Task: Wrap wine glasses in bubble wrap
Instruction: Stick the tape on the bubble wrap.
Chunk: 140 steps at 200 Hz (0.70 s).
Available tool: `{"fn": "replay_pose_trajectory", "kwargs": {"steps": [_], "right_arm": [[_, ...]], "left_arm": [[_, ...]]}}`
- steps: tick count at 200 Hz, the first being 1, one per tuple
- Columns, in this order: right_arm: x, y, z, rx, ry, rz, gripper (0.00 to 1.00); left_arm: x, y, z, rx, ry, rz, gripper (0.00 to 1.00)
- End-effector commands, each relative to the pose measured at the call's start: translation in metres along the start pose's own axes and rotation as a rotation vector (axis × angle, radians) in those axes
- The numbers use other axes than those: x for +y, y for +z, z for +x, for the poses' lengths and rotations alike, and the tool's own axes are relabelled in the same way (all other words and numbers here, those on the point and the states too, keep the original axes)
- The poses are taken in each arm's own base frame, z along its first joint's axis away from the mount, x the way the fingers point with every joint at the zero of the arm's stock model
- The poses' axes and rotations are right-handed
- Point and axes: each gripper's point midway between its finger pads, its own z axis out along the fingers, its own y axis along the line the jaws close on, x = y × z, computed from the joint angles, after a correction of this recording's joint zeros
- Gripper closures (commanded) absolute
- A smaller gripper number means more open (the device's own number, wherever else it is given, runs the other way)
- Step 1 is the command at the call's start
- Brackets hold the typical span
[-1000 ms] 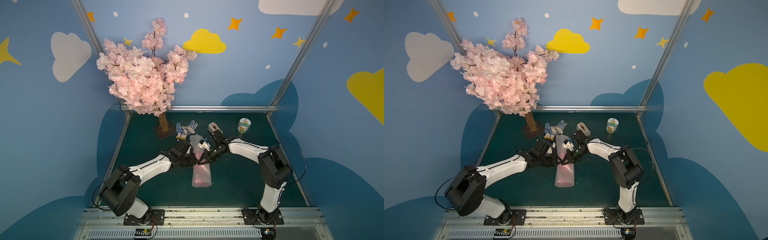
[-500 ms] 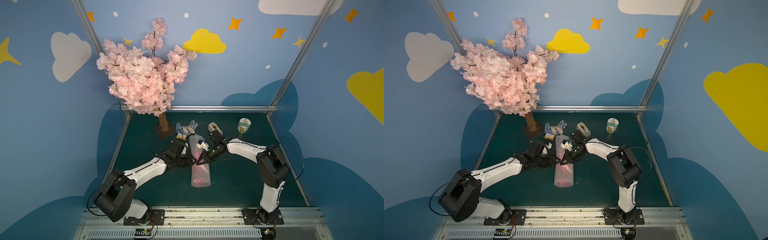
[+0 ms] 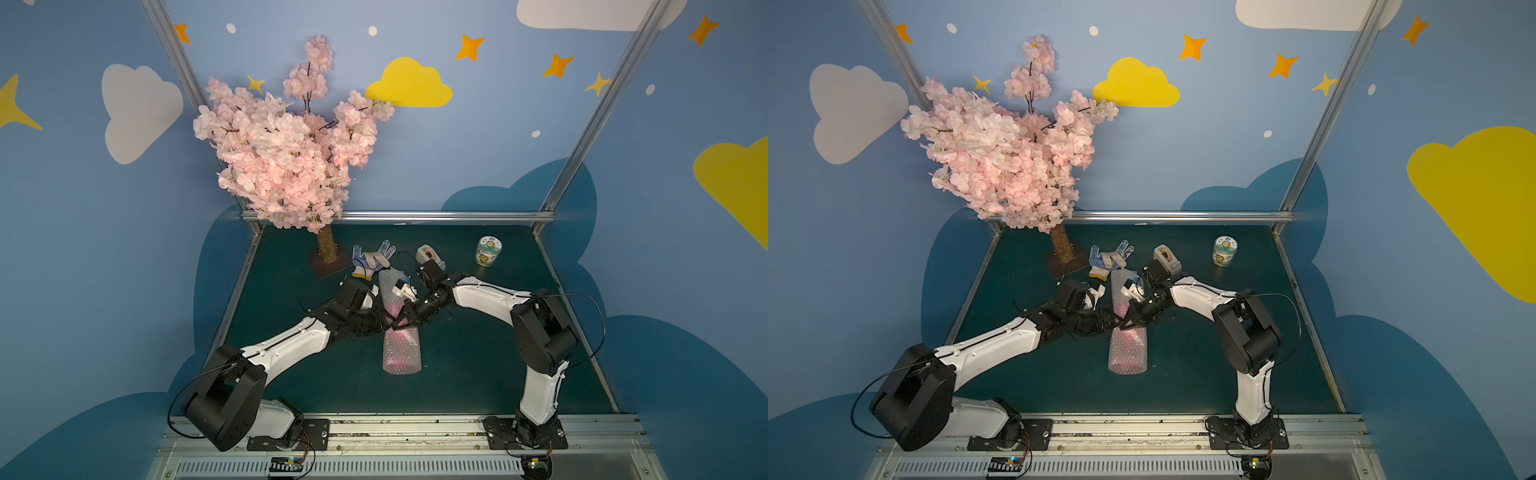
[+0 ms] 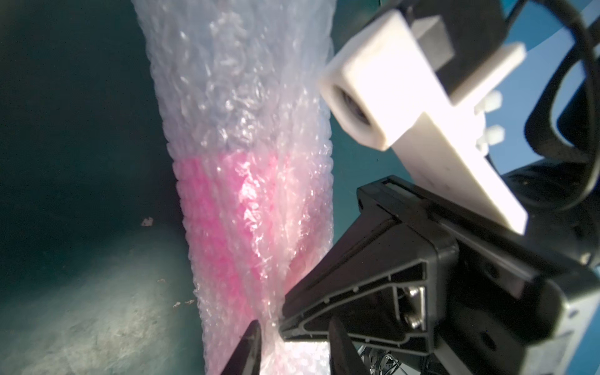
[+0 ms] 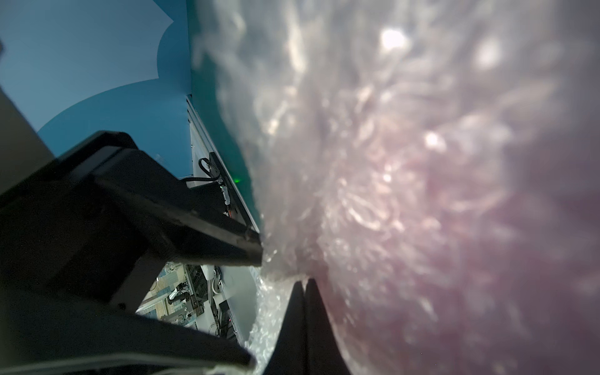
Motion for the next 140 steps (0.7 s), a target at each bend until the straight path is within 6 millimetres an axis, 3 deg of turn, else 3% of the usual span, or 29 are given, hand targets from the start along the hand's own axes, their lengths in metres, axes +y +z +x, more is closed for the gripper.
{"fn": "replay_pose_trajectory", "kwargs": {"steps": [1, 140], "right_arm": [[0.002, 0.003, -0.006, -0.003, -0.004, 0.006, 1.00], [0.002, 0.003, -0.007, -0.004, 0.002, 0.004, 1.00]], "left_arm": [[0.001, -0.004, 0.008, 0.021, 0.013, 0.009, 0.68], [0.016, 0.002, 0.019, 0.055, 0.016, -0.037, 0.85]]}}
